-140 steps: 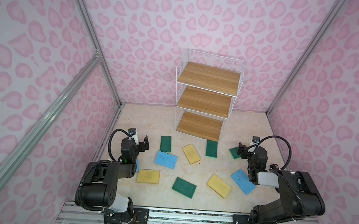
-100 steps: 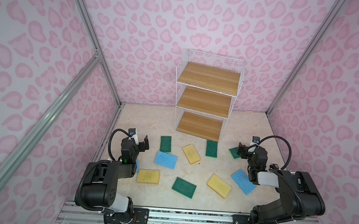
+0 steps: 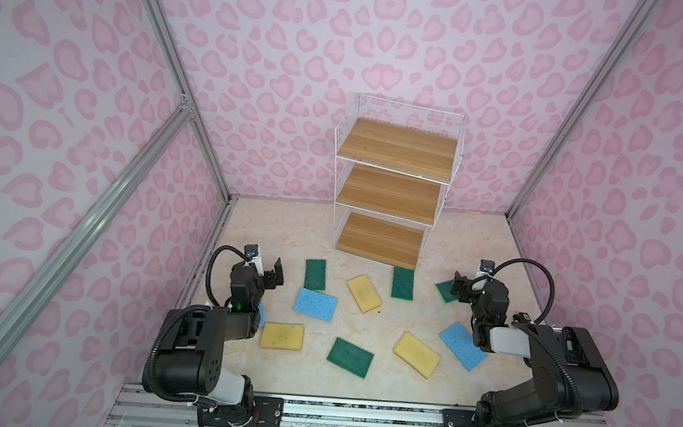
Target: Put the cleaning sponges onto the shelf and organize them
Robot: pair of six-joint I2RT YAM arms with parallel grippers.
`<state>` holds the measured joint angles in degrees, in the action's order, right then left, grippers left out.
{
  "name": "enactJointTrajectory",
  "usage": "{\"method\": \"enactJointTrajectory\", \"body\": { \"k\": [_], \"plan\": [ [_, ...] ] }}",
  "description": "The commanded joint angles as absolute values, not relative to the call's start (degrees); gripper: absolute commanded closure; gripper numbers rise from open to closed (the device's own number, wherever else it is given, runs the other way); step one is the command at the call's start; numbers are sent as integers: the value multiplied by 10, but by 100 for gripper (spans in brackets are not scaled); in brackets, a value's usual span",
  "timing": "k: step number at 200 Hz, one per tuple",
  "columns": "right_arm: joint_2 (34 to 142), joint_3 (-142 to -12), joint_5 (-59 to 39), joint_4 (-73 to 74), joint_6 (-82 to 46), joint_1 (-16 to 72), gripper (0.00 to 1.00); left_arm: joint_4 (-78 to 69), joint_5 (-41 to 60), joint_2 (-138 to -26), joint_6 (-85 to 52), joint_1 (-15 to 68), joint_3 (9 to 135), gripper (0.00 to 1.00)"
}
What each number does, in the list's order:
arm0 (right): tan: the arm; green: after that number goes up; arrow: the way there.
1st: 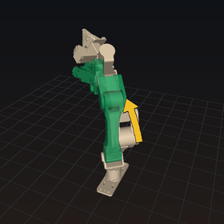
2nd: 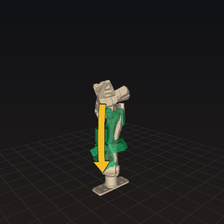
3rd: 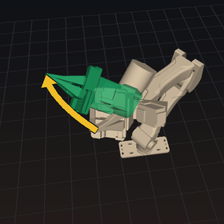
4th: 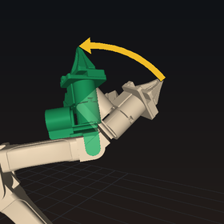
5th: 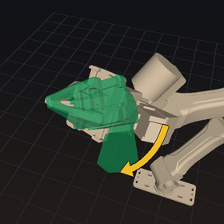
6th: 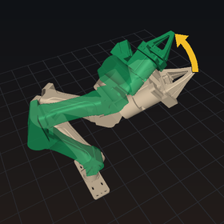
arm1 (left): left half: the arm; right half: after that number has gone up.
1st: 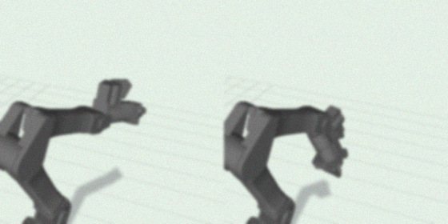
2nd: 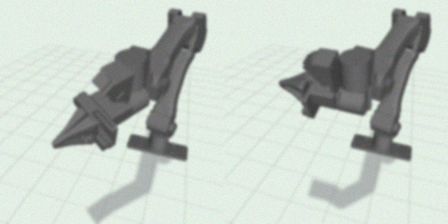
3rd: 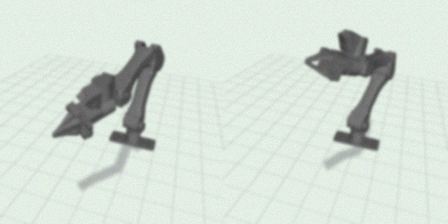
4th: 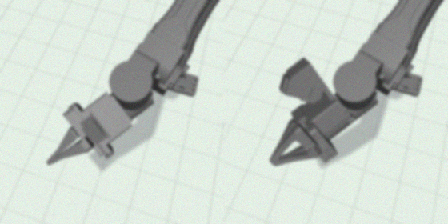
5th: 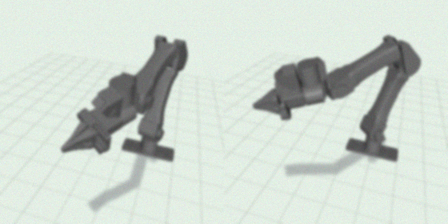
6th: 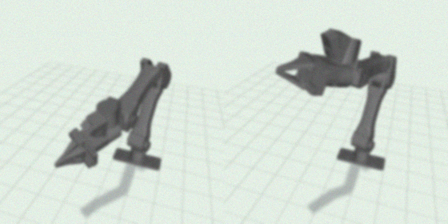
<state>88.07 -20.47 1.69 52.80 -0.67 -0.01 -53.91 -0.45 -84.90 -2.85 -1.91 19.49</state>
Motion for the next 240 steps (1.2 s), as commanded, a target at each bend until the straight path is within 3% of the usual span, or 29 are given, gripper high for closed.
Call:
{"method": "enactJointTrajectory", "body": {
  "k": [1,100,119,149,187,206,240],
  "plan": [
    [883,-208,23,532,-7,0,0,-547,-3,-845,-27,-20,196,2],
    [882,-207,22,532,-8,1,0,-547,-2,-844,-29,-20,196,2],
    [875,-202,6,541,11,6,0,-532,-43,-833,-45,-20,200,2],
    [794,-208,102,456,35,67,0,-293,-85,-801,-52,-20,325,2],
    [678,-252,189,296,-23,98,3,-168,-74,-751,-96,-20,428,3],
    [624,-292,193,192,-65,100,9,-69,-44,-735,-133,-18,494,10],
    [553,-356,124,43,-116,105,13,29,-27,-685,-164,40,547,13]
  ]
}}
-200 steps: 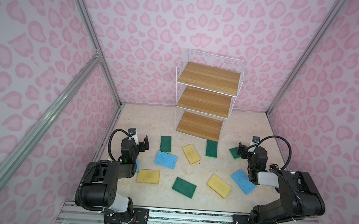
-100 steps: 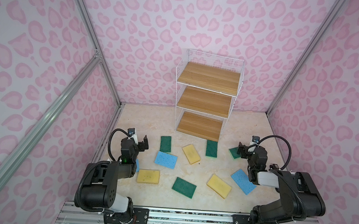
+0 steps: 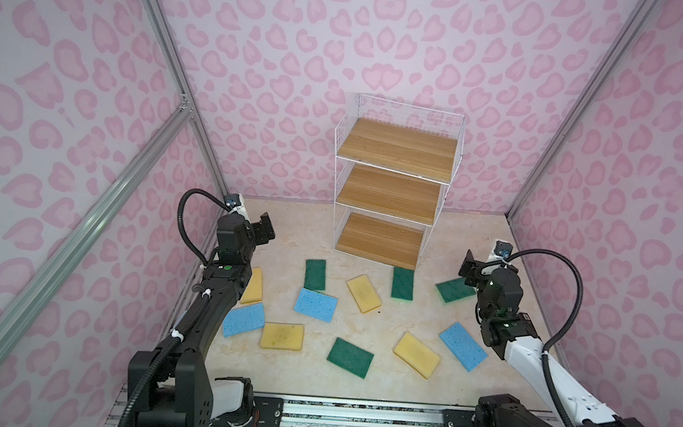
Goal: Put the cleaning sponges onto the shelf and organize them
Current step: 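Reach the left gripper down to the blue sponge while the right gripper moves toward center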
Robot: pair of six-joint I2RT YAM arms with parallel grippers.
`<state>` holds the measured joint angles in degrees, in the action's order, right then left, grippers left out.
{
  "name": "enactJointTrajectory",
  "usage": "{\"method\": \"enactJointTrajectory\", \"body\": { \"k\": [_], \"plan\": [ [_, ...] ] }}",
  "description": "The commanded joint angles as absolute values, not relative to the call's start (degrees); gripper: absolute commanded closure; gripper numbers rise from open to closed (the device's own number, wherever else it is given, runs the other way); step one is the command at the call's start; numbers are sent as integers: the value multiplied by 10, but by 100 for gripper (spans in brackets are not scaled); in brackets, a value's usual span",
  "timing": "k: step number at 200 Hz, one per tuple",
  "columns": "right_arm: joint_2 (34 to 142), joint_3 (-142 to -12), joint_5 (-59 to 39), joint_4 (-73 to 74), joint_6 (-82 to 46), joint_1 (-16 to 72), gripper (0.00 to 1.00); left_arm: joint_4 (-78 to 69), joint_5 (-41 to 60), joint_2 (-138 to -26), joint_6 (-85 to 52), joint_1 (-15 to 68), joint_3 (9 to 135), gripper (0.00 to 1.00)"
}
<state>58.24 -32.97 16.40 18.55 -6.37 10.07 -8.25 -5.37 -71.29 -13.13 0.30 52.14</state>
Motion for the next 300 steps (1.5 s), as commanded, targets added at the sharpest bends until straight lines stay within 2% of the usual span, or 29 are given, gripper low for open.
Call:
{"method": "enactJointTrajectory", "body": {
  "k": [1,27,53,74,111,132,151,165,181,236,300],
  "plan": [
    [552,-356,123,40,-117,105,14,33,-27,-683,-164,43,547,13],
    [522,-378,63,-25,-157,120,15,99,-39,-658,-177,108,555,13],
    [514,-386,18,-62,-178,169,17,146,-42,-643,-201,168,532,19],
    [523,-389,0,-76,-191,221,21,179,-68,-629,-213,209,498,15],
    [562,-389,3,-69,-209,325,22,181,-107,-594,-257,216,425,18],
    [586,-383,0,-41,-221,355,23,183,-133,-628,-278,216,418,26],
    [604,-380,-19,-20,-227,358,23,166,-120,-678,-287,216,415,33],
    [614,-380,-24,-14,-227,358,23,151,-101,-719,-287,215,419,43],
    [621,-376,-30,-9,-228,358,22,138,-89,-753,-288,215,424,50],
    [621,-360,-55,-10,-236,354,22,119,-72,-794,-285,202,424,52],
    [621,-346,-118,1,-245,301,21,54,18,-820,-291,171,383,53]
  ]
}}
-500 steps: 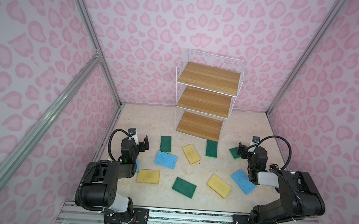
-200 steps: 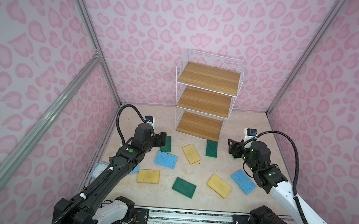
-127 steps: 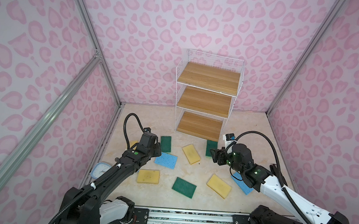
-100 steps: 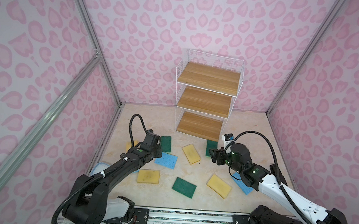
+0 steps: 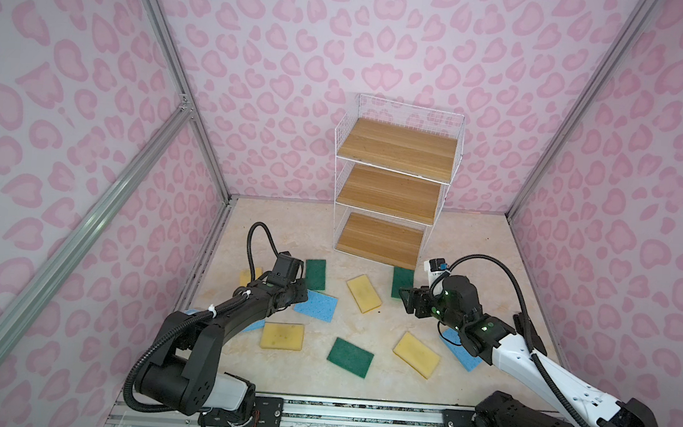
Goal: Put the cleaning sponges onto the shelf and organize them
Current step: 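Reach the left gripper down to the blue sponge while the right gripper moves toward center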
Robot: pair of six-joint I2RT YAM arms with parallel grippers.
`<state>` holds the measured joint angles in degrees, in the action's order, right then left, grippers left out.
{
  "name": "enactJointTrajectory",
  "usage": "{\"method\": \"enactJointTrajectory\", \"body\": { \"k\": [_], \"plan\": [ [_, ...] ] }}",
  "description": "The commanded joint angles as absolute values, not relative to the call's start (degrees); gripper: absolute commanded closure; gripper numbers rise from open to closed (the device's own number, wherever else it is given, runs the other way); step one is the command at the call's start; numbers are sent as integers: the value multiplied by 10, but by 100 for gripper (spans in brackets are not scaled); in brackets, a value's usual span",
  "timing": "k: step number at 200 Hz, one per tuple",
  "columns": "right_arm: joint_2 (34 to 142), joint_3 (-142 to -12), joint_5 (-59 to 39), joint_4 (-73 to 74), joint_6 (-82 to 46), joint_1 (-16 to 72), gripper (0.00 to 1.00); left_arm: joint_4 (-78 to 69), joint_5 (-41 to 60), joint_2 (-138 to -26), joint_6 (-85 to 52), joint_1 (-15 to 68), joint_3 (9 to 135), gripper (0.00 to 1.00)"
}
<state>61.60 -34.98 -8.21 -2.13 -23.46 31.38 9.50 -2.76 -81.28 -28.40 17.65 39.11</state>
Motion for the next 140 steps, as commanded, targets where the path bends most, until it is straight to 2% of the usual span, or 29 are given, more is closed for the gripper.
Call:
{"method": "enactJointTrajectory", "body": {
  "k": [1,32,76,79,116,140],
  "plan": [
    [621,-346,-119,1,-245,300,21,53,18,-821,-291,170,383,53],
    [635,-353,-133,5,-246,296,22,37,43,-834,-288,167,376,54],
    [646,-359,-142,5,-250,296,22,22,72,-845,-287,167,366,62],
    [647,-360,-144,5,-249,296,22,22,73,-845,-286,167,366,67],
    [650,-364,-148,0,-250,296,22,22,79,-839,-286,166,359,96],
    [651,-365,-155,1,-250,296,22,26,80,-821,-289,166,356,96]
  ]
}}
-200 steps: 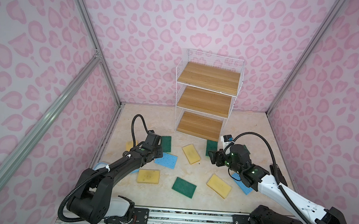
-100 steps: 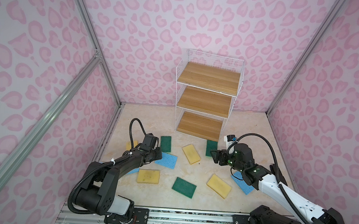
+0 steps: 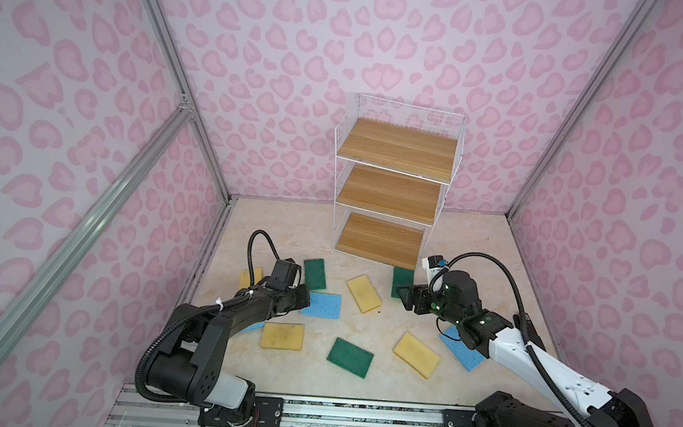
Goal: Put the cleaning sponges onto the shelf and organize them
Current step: 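Reach the left gripper down to the blue sponge while the right gripper moves toward center, then grasp the blue sponge with the left gripper and lift it toward the right gripper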
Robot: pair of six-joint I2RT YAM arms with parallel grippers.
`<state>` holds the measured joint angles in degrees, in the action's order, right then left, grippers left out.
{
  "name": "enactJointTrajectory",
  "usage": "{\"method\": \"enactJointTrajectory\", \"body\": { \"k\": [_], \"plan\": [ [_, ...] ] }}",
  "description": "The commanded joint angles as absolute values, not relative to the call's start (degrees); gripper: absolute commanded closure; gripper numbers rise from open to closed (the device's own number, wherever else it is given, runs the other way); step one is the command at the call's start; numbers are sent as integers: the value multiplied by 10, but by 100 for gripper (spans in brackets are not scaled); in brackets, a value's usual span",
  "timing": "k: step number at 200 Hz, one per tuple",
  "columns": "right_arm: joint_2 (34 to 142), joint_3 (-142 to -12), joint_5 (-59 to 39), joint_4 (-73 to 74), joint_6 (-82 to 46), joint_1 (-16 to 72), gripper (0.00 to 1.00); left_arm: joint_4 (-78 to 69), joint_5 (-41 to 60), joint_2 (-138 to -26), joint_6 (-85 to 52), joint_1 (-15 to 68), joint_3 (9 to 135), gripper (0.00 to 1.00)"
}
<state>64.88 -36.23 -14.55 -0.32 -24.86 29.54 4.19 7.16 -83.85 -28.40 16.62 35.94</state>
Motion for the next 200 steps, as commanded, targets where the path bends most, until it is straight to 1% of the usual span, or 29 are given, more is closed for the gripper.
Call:
{"method": "enactJointTrajectory", "body": {
  "k": [1,70,107,119,133,171,200],
  "plan": [
    [651,-365,-155,1,-250,296,22,27,80,-821,-289,166,355,96],
    [647,-371,-164,5,-267,296,21,52,116,-729,-331,166,367,96],
    [639,-372,-188,33,-292,296,18,64,142,-662,-372,168,400,96],
    [635,-372,-199,46,-305,296,15,69,146,-641,-385,168,414,96],
    [632,-372,-213,66,-320,295,13,69,147,-619,-404,168,429,96],
    [634,-375,-257,132,-370,298,13,47,142,-580,-472,170,460,96],
    [645,-394,-267,165,-394,311,13,27,119,-570,-511,184,486,96]
  ]
}}
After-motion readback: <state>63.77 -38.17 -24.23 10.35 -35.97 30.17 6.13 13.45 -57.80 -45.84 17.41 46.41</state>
